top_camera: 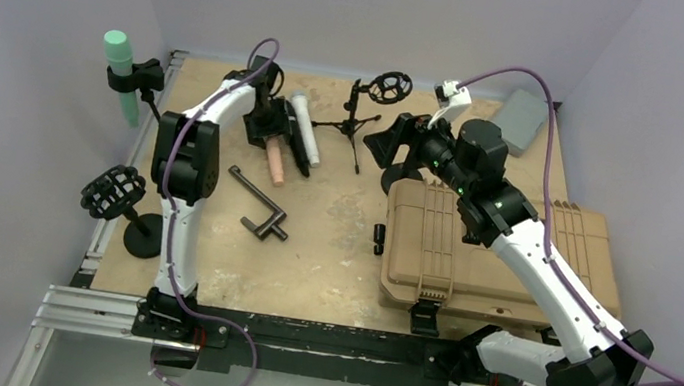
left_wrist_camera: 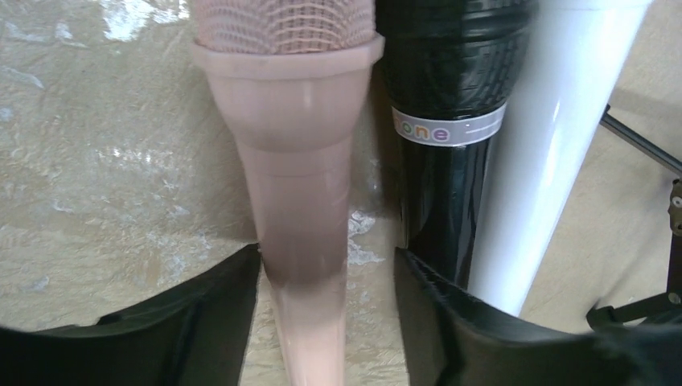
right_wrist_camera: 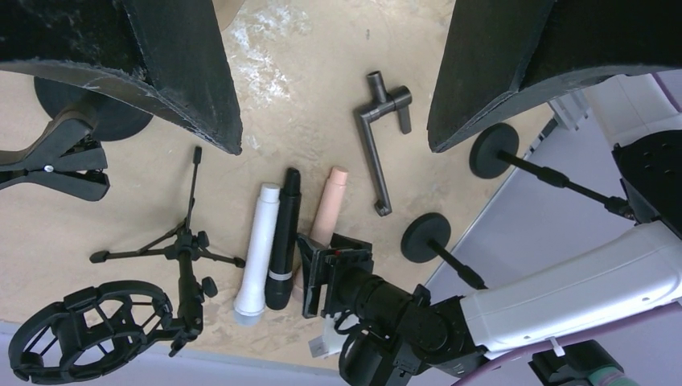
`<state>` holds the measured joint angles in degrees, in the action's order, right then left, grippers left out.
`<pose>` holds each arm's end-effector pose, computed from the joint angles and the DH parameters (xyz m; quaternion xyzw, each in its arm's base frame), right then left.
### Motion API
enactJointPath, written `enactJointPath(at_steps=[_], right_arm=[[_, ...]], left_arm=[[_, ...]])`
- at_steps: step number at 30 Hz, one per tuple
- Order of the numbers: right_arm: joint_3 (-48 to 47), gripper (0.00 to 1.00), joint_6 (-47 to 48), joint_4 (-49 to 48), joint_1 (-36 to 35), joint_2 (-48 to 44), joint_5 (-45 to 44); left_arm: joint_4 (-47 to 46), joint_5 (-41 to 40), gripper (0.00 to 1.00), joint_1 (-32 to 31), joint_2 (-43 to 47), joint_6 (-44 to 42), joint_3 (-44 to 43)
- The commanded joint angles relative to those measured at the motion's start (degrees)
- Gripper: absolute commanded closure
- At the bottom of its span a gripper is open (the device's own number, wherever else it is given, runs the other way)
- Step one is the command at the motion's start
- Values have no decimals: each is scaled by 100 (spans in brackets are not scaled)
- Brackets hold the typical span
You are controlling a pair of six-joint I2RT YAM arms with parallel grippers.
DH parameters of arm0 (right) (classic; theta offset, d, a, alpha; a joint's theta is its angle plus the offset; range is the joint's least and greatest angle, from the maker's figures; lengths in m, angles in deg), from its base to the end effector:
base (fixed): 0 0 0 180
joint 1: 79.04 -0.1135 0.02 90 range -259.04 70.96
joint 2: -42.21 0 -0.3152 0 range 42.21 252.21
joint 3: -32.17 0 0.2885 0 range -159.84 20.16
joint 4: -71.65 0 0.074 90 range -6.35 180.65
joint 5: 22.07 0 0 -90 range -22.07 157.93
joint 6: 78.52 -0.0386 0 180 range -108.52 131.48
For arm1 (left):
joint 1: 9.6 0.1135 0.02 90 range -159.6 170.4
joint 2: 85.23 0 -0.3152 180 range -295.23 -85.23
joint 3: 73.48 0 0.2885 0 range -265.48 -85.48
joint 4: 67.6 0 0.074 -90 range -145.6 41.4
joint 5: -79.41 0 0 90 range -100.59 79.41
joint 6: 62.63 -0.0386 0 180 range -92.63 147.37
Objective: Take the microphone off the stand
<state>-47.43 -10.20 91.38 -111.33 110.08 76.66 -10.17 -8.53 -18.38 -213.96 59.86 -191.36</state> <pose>0.2461 0.1624 0.4485 -0.1193 0.7447 0.3480 0.5569 0.5356 -0.0841 0.2005 -0.1984 0.9617 -0.0829 0.1701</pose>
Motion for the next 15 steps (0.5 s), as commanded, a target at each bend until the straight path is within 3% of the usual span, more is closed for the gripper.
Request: enactJointPath(at_steps=[1, 15], right_arm=[[-155, 17, -177, -233, -17, -25, 133], [-275, 16, -403, -434, -337, 240, 148]], left_arm=[[-65, 272, 35, -28, 138, 121, -206], [-212, 507, 29, -29, 1423, 312, 363]])
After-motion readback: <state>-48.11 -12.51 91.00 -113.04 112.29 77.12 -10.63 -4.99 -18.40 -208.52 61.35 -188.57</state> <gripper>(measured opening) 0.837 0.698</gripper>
